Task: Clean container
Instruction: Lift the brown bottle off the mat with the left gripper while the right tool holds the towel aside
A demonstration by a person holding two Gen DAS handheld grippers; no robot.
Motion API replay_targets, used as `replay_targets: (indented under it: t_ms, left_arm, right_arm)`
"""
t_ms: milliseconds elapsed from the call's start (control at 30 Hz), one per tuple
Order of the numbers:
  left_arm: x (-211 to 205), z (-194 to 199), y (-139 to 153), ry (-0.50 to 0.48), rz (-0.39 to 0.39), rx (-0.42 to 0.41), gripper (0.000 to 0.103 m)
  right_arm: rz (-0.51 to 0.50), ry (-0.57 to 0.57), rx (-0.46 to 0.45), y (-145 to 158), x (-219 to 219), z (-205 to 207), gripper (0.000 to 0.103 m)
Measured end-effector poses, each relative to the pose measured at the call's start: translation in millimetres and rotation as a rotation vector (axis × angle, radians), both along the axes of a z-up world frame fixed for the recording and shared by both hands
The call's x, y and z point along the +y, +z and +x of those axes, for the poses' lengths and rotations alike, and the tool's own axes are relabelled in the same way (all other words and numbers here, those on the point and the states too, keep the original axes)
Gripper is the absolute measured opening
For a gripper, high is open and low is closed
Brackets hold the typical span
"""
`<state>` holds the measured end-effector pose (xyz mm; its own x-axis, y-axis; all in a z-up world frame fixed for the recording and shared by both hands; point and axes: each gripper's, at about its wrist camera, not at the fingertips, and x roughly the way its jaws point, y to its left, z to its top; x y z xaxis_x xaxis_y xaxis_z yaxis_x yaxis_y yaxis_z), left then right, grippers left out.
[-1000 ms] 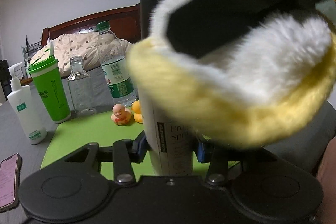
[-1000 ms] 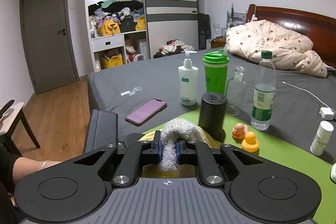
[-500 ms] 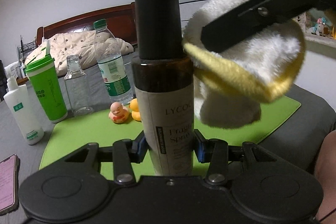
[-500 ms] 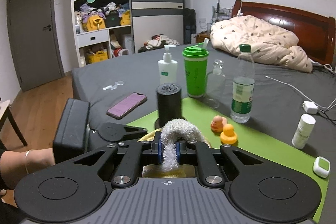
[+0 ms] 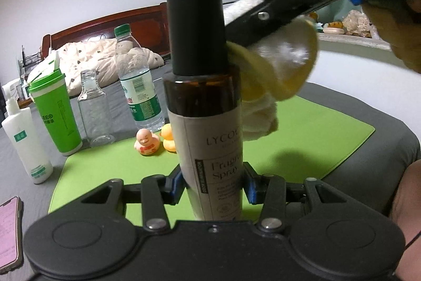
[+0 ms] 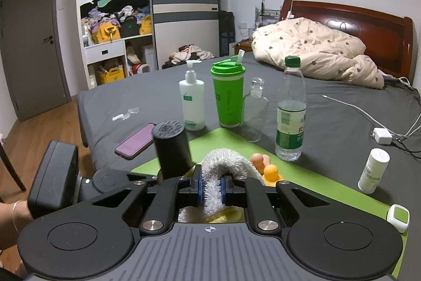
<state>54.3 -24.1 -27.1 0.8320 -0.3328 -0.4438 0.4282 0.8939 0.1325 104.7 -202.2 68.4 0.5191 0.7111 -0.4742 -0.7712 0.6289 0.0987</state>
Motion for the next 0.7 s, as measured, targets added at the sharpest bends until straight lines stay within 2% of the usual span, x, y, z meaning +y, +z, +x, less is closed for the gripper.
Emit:
replay_targets:
  t_ms: [267,500,667,700]
  left_arm:
    - [1.7,2.6,1.4,-0.002,-0.014,0.007,0.043]
    - [-2.7,4.6,-0.2,0.047,-0.023,-0.007,0.044]
    - [-5.2,1.2,-2.1,0.108,-0.064,-0.016,0.049]
    - [-5.3,-0.2,-2.1,0.127,-0.073,-0.025,0.054]
  right_arm:
    - [0.025,-0.026,0.022,-2.4,4.6,21.5,0.013]
    - [0.064,-0.083,0.009,3.1,-25.3,11.8,0.013]
    - [0.091,-0.116,0.009,1.2,-45.5,1.3,0.013]
    - [0.096,-0.121,0.011,0.2,-48.7,-0.2,0.013]
